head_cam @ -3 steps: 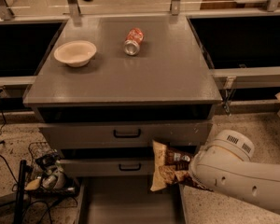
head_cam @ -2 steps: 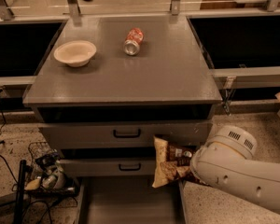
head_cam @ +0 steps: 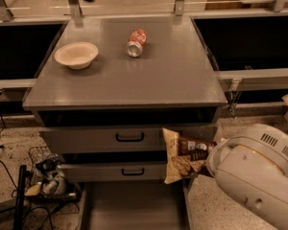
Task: Pick brown chip bag from bottom drawer and place on counter
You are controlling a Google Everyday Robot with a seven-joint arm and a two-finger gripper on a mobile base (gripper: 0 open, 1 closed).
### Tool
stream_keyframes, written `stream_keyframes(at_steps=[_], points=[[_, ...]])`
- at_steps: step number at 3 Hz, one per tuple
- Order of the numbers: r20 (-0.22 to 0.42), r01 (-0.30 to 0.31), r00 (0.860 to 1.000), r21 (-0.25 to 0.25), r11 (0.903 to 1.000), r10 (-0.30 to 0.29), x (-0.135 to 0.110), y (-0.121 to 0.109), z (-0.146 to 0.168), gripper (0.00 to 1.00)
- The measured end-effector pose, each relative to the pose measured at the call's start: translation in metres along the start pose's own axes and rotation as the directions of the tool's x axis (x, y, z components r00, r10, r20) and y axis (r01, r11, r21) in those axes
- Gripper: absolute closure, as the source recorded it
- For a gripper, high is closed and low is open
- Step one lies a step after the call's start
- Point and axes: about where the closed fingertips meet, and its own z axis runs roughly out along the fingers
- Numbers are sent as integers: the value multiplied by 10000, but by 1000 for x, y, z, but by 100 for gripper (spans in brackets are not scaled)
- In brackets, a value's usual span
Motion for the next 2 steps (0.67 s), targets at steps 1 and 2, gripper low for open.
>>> stream_keyframes(at_steps=[1,2], points=[[733,111,9972,773,9969,-168,-3,-14,-49,100],[951,94,9953,1002,9949,-190,-5,-18,-62,100]])
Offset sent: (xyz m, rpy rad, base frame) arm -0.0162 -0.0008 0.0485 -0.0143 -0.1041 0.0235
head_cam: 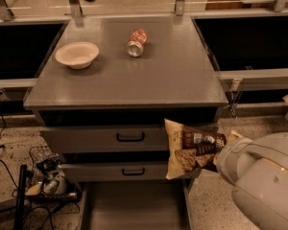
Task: Pick brown chip bag from bottom drawer and place on counter
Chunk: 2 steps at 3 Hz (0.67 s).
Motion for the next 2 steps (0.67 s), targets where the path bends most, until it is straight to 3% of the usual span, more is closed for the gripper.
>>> stream_keyframes(at_steps=[1,2], points=[[0,0,10000,0,10000,0,0,0,0,100],[137,40,9999,358,9993,-45,-10,-19,-9,100]])
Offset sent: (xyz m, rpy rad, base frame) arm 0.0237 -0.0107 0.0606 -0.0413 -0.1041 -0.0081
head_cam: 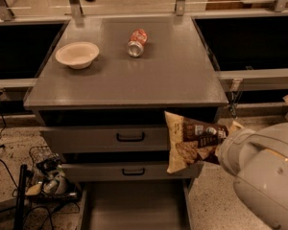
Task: Pick brown chip bag from bottom drawer and place on counter
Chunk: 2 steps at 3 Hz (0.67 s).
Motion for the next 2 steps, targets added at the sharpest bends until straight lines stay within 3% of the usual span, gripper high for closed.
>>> stream_keyframes(at_steps=[2], points=[[676,194,9973,1463,9891,-295,-41,-68,-54,100]])
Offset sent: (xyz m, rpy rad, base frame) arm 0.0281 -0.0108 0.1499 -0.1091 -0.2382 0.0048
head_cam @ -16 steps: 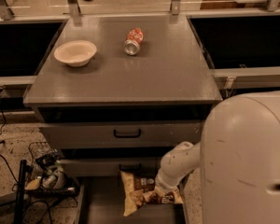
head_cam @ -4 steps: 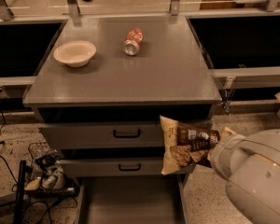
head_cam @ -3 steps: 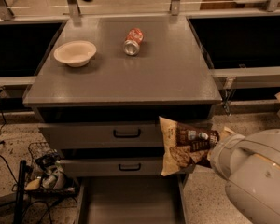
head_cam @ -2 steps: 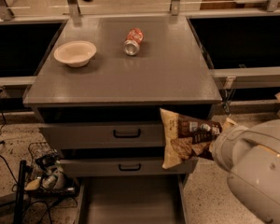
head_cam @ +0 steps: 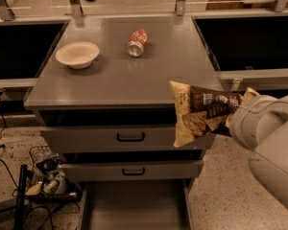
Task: Pick brown chip bag from bottom drawer and place on counter
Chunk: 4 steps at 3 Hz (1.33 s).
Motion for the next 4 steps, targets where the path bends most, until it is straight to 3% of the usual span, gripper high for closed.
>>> stream_keyframes(at_steps=[1,2,3,4], points=[[-4,-5,10000,-6,10000,5,0,0,0,100],[295,-200,9994,-118,9997,204,-15,-17,8,100],[723,169,9973,-928,9955,-102,-63,-18,38,100],[952,687,9939,-1369,9882,-559,-92,-5,56,100]])
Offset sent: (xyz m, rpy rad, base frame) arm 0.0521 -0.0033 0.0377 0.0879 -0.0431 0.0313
